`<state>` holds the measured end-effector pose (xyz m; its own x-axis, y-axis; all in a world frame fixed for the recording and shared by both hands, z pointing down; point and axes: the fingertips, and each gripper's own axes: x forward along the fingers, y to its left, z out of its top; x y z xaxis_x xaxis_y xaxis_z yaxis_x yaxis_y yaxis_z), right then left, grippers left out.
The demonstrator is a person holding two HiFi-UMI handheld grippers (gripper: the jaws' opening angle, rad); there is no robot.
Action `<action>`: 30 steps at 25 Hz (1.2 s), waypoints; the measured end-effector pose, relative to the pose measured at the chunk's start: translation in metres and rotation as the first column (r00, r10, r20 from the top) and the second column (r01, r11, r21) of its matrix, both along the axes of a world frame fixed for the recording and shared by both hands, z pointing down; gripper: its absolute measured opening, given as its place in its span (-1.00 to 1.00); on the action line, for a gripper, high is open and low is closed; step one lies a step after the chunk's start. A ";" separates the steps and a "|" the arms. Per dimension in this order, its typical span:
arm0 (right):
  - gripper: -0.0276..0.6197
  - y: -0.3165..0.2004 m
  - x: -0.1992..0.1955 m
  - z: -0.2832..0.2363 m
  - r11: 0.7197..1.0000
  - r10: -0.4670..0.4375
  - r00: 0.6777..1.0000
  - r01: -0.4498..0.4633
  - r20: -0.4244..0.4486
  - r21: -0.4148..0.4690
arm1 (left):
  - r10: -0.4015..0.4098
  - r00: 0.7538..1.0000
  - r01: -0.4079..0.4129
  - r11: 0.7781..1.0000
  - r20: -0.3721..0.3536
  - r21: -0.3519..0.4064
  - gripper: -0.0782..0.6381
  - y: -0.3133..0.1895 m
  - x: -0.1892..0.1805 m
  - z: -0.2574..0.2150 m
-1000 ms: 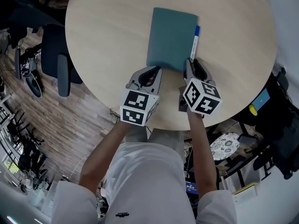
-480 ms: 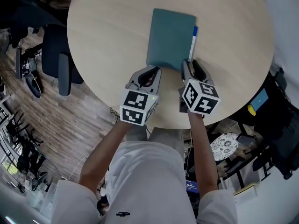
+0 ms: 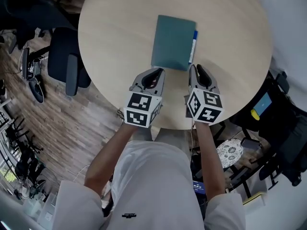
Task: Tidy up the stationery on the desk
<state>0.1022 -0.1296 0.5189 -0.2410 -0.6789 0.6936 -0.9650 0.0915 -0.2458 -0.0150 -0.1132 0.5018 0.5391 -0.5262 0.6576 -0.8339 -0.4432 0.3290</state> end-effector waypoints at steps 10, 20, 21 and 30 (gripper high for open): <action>-0.74 0.040 -0.001 -0.086 0.987 -0.095 0.995 0.092 0.013 0.131 | -0.027 1.000 0.026 0.995 0.009 0.099 -0.70 0.035 0.008 -0.082; -0.76 0.085 -0.005 -0.181 0.940 -0.207 0.978 0.196 0.009 0.279 | -0.065 0.998 0.056 0.968 0.026 0.245 -0.71 0.073 0.007 -0.181; -0.76 0.087 -0.009 -0.191 0.934 -0.216 0.976 0.204 0.007 0.293 | -0.060 0.998 0.052 0.965 0.023 0.257 -0.71 0.075 0.006 -0.189; -0.76 0.118 -0.023 -0.269 0.893 -0.192 0.981 0.182 -0.018 0.411 | 0.014 1.000 -0.005 0.942 -0.023 0.334 -0.72 0.100 0.003 -0.250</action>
